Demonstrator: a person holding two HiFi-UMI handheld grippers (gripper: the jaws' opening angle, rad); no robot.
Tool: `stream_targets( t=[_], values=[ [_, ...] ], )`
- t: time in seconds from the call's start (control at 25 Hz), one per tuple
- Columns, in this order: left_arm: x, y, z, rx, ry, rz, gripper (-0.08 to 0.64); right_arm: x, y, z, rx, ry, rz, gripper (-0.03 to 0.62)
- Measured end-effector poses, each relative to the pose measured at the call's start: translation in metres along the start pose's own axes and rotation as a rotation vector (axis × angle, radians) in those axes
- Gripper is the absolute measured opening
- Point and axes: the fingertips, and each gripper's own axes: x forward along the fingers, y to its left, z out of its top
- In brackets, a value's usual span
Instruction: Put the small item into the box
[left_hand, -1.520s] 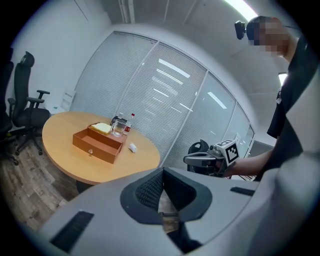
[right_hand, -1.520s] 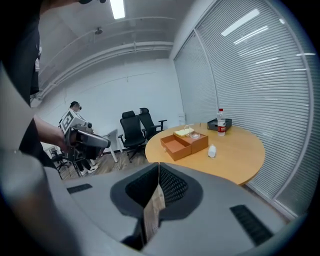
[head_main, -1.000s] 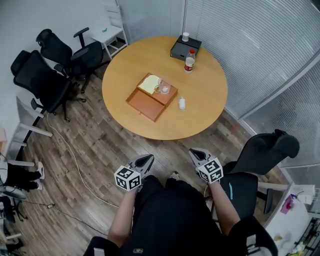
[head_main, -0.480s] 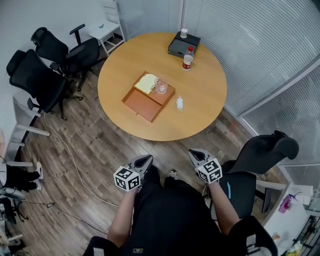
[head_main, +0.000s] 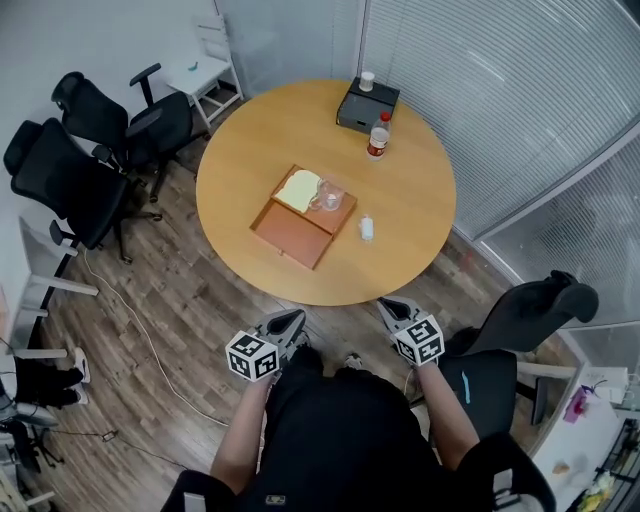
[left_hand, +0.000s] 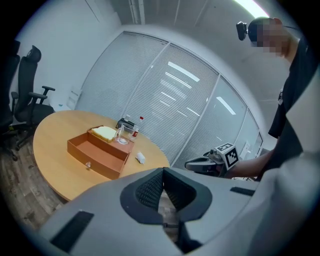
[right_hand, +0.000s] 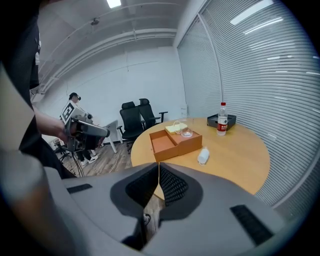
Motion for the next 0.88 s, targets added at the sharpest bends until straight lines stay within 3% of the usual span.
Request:
stream_targets(
  t=[0.36,0.6,0.88],
  values=[
    [0.013,0.053,0.046,0.045,0.023,-0.086,0.006,0.033,-0.003,0.024,0.057,-0.019,-0.095,0.005],
    [0.014,0.076,0.057,0.057,0.039,-0.132,0.006,0.045,-0.004,0.022,0.120,-0.029,-0.168,0.005],
    [0.005,0.094,0.050,0.015,0.040,-0.097,0.006,0.063,-0.013,0.023,0.127,-0.010,-0.161,0.005]
  ],
)
